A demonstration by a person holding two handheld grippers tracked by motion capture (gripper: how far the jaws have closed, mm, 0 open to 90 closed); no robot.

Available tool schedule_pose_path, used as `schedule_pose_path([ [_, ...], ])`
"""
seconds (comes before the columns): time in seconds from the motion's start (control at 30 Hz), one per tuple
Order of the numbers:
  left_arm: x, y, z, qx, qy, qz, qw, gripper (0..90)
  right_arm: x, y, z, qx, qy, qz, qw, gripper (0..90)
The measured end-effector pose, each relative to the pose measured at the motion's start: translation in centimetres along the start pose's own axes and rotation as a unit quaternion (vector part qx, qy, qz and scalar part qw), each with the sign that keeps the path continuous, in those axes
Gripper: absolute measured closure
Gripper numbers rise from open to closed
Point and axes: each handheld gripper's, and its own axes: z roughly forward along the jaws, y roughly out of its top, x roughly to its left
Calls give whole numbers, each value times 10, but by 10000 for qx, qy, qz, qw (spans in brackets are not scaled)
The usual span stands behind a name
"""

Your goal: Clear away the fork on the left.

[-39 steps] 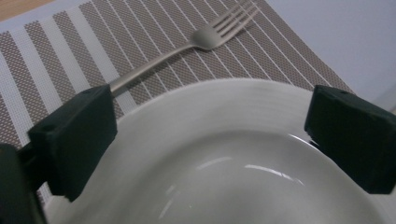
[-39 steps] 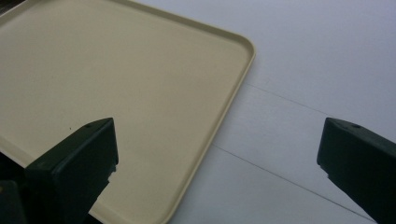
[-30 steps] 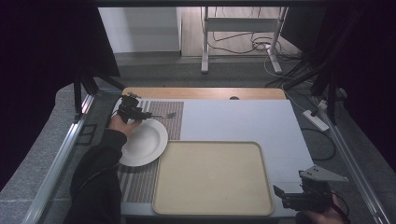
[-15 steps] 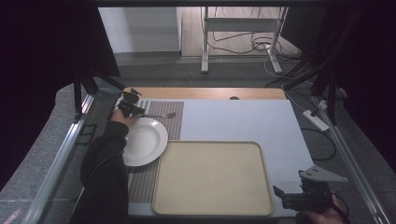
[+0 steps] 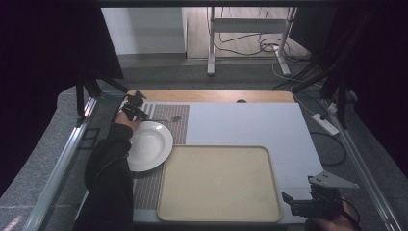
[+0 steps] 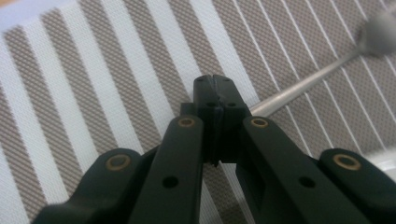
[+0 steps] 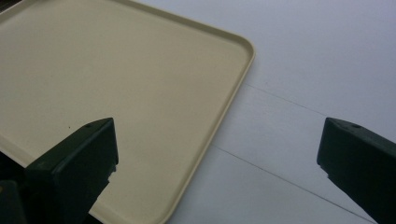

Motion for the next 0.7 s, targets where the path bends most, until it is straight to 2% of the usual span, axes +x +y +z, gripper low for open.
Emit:
schedule_pose_path([
  [0.33, -1, -8, -5, 198, -317, 371, 9986, 891, 1, 0, 1, 25, -13, -43, 10000, 0],
  [0.5, 0, -9, -5, 136, -378, 280, 9988, 890, 1, 0, 0, 16, -11, -42, 10000, 0],
  [0.53, 0, -8, -7, 73, -279, 263, 9992, 888, 1, 0, 0, 14, -9, -41, 10000, 0],
  [0.6, 0, -4, -10, -77, -330, 172, 9993, 790, 1, 1, 0, 11, -6, -38, 10000, 0],
  [0.67, -4, 1, -13, -127, -187, 260, 9994, 691, 1, 1, 0, 9, -4, -34, 10000, 0],
  [0.7, -7, 4, -14, -179, -158, 380, 9990, 646, 1, 1, 0, 7, -2, -33, 10000, 0],
])
